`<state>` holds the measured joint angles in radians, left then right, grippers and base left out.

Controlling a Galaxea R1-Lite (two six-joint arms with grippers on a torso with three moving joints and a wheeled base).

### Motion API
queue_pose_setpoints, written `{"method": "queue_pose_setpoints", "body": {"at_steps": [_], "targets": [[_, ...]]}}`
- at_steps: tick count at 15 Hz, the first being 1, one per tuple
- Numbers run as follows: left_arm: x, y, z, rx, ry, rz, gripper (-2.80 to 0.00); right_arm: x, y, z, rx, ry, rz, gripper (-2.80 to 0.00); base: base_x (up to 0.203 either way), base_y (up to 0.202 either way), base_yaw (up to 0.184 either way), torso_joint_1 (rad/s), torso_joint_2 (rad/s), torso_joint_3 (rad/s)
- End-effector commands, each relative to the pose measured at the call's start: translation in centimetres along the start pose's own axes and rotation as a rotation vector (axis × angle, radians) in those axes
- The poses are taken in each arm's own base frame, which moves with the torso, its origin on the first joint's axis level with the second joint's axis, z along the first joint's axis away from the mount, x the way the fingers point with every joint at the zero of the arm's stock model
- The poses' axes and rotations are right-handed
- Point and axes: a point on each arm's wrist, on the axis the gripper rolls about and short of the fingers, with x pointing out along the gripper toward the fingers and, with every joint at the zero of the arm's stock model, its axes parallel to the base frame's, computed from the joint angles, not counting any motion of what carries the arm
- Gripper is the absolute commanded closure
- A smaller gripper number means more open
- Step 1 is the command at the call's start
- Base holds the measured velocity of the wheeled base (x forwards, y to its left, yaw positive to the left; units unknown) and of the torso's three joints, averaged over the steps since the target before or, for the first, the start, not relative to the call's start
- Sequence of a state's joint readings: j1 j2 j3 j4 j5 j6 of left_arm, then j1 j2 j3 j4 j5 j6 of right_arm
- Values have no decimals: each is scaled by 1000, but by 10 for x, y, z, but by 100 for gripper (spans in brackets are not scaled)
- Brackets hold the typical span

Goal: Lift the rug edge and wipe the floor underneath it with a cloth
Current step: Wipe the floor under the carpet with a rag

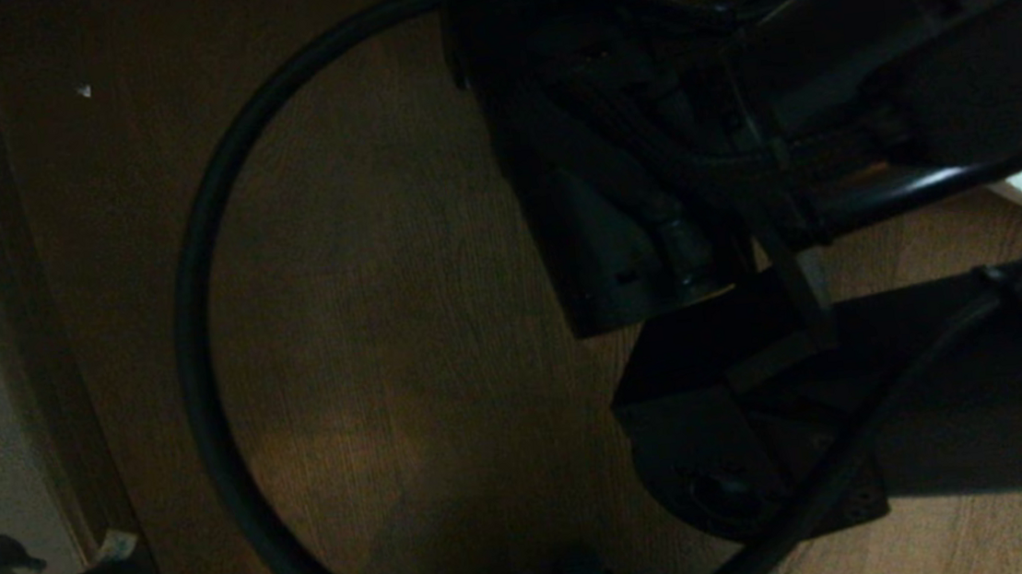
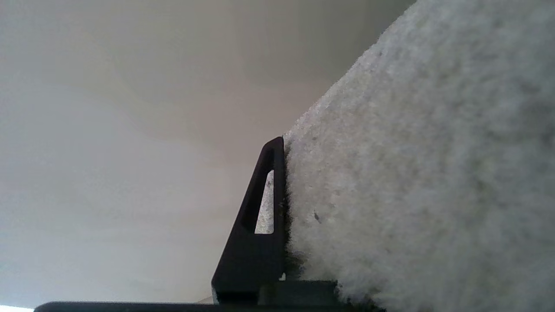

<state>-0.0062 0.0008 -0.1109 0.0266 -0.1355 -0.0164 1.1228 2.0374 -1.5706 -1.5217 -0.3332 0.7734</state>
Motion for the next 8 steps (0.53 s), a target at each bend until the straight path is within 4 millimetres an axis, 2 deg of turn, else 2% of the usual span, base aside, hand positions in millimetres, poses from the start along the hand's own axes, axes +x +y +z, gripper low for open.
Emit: {"method": "queue_pose_setpoints", "body": {"at_steps": [1, 8], "targets": [[-1, 0, 11, -1, 6, -2, 0, 0, 3, 3, 20, -34, 31, 0, 0, 0, 0, 0, 0, 0], [26, 3, 48, -21, 147, -21, 0, -1, 3, 2, 22, -31, 29, 0, 0, 0, 0, 0, 0, 0]]}}
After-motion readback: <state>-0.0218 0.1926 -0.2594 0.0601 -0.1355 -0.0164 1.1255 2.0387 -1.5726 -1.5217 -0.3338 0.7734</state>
